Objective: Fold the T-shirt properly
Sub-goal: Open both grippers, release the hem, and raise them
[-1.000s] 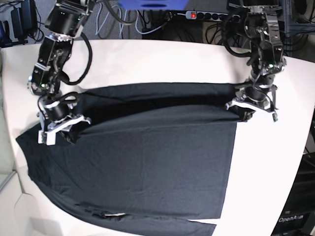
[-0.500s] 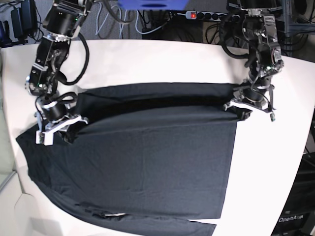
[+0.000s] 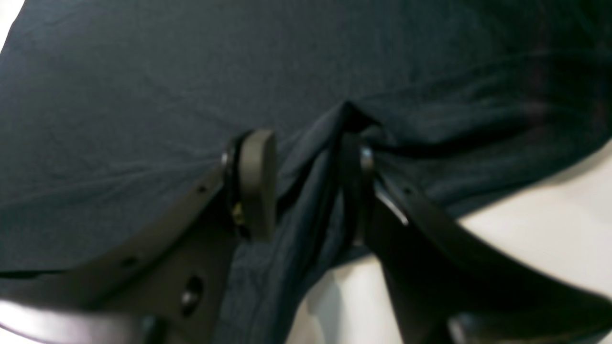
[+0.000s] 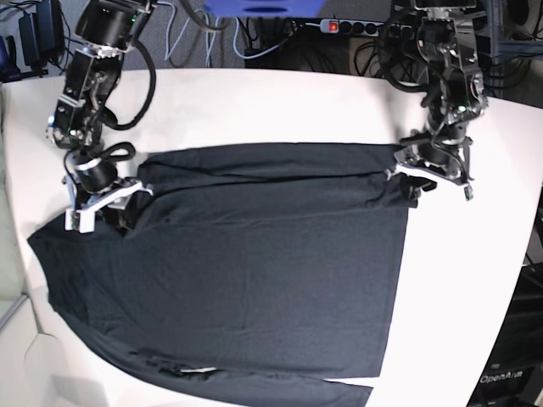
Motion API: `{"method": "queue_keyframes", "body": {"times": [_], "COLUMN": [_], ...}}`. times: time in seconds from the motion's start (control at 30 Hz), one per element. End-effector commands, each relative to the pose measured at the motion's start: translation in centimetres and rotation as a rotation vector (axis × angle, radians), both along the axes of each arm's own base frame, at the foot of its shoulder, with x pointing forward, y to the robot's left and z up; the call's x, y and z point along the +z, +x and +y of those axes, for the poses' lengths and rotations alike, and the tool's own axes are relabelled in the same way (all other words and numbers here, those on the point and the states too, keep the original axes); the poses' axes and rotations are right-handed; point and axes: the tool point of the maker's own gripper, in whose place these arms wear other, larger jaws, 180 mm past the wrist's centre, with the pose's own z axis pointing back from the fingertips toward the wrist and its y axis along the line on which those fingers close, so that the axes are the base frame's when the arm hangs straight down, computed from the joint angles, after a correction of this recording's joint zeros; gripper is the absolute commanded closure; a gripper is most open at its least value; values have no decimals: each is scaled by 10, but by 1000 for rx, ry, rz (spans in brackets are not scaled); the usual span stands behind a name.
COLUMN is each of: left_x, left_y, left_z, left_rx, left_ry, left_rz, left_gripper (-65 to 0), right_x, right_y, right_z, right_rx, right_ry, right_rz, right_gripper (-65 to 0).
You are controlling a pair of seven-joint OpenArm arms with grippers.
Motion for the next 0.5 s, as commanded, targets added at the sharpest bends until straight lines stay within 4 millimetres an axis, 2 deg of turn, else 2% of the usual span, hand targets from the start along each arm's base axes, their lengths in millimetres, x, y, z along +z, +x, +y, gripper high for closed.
{"method": "queue_keyframes", "body": {"times": [0.0,0.1,0.27,0.37,0.47], "left_x": [16,21,27,17,6], "left_y": [8,-2,-15,-29,-45], "left_z": [2,-1,-5,-6,-7], "left_rx": [-3,-13,-27,-31,-31], "left_ry": [10,19,29,28,21], "left_rz": [-56,-61,-65,-28,13], "left_gripper": [-231,-231,-233,-233,-234], "right_x": [16,14,3,-6,-14], "right_y": [5,-7,-25,-39,-48], "right_z": [-7,-24,-34,-42,-41], "right_rx": [-10,-55,-84,-108,-114], "right_ry": [-8,-19,-25,-28,-21], "right_rz": [-59,-49,-12,16,39], "right_gripper": [-240,-240,-241,-241,-241]}}
